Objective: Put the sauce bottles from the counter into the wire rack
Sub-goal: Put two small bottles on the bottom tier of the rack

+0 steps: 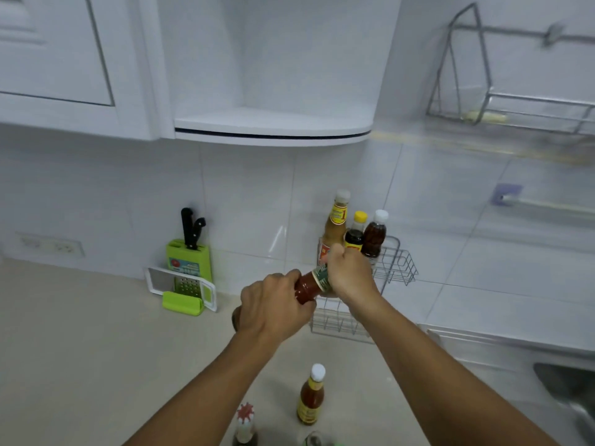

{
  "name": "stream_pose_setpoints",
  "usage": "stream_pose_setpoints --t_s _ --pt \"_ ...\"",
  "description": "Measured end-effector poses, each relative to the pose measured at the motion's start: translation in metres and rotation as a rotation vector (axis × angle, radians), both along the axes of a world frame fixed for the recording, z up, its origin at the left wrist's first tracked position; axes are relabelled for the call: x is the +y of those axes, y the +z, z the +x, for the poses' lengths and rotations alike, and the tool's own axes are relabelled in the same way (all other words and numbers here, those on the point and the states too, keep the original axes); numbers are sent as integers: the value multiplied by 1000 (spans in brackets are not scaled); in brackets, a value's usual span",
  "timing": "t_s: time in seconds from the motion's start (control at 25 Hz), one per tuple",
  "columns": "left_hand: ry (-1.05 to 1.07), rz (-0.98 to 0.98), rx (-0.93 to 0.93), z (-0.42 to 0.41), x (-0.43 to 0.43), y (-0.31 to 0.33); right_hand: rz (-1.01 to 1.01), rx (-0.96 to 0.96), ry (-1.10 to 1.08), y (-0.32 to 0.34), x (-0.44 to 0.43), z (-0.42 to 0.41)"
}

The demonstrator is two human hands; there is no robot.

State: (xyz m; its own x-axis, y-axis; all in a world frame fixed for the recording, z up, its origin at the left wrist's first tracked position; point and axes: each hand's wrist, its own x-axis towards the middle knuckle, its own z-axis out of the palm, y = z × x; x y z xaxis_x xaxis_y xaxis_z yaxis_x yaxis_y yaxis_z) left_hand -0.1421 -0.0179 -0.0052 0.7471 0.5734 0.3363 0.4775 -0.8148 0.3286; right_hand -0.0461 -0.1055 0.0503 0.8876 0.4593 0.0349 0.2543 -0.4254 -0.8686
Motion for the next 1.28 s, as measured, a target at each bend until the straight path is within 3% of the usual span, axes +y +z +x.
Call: stream_pose_setpoints --t_s 0.04,0.08,0.2,0.28,0.36,0.56,0.64,0.8,0.96,1.04,1.12,1.28 --pt "-28 -53 33 1 -2 4 48 183 -16 2 -4 1" --pt "-114 -235 37 2 1 7 97 284 13 5 -10 5" --pt "-516 -1064 93 1 5 18 191 95 366 14 -33 15" --pt "-676 -1293 154 4 1 23 300 37 480 20 -39 18" --pt "-615 -1190 98 15 -13 25 399 55 348 21 -39 22" --pt "-150 -456 -81 42 -45 23 505 66 -85 17 -35 35" --pt "-91 -311 -110 50 -53 20 518 58 -147 17 -36 42" --pt "-181 -464 -131 63 -45 13 523 244 -37 6 -40 62" --pt "-165 -508 -44 82 -25 -10 193 373 146 -32 -55 85" --pt "-177 -506 -35 94 -21 -28 156 447 224 -48 -57 90" --pt "-255 -560 -51 108 -14 -48 169 429 230 -64 -54 98" --pt "-385 -742 51 124 22 -88 116 161 113 -105 -46 126"
